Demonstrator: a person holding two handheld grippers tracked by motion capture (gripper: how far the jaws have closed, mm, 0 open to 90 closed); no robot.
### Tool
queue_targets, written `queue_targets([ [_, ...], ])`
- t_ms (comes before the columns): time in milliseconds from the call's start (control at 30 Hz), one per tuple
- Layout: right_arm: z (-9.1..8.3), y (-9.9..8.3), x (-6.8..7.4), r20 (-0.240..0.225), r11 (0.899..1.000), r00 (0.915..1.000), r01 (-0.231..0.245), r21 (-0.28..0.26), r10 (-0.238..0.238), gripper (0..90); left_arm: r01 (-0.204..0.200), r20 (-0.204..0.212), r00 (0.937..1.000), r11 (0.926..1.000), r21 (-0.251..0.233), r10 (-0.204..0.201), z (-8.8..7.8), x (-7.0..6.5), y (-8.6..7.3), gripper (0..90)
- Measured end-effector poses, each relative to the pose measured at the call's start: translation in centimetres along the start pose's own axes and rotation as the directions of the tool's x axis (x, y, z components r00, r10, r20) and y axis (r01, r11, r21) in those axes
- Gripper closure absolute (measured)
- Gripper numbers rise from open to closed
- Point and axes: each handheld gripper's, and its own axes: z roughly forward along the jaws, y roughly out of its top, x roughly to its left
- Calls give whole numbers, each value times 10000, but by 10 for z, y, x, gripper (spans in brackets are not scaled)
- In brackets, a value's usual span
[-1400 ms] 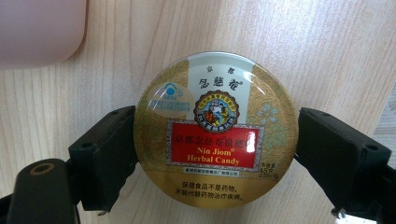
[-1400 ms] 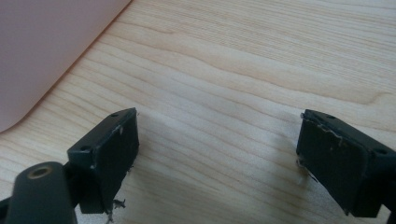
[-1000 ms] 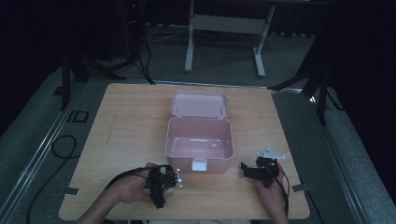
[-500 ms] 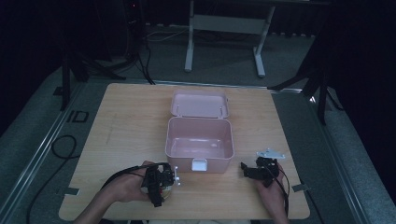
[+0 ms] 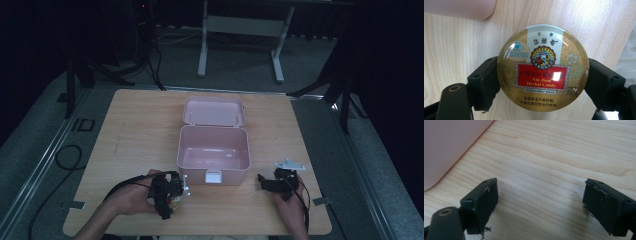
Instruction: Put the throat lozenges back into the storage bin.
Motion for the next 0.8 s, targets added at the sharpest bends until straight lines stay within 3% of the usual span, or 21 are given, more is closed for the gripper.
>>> queue_targets([
  [800, 0, 0, 0, 0, 10000, 10000, -3, 2, 3, 128, 356, -186, 9992, 9992, -167, -359, -28, 11, -13, 205],
])
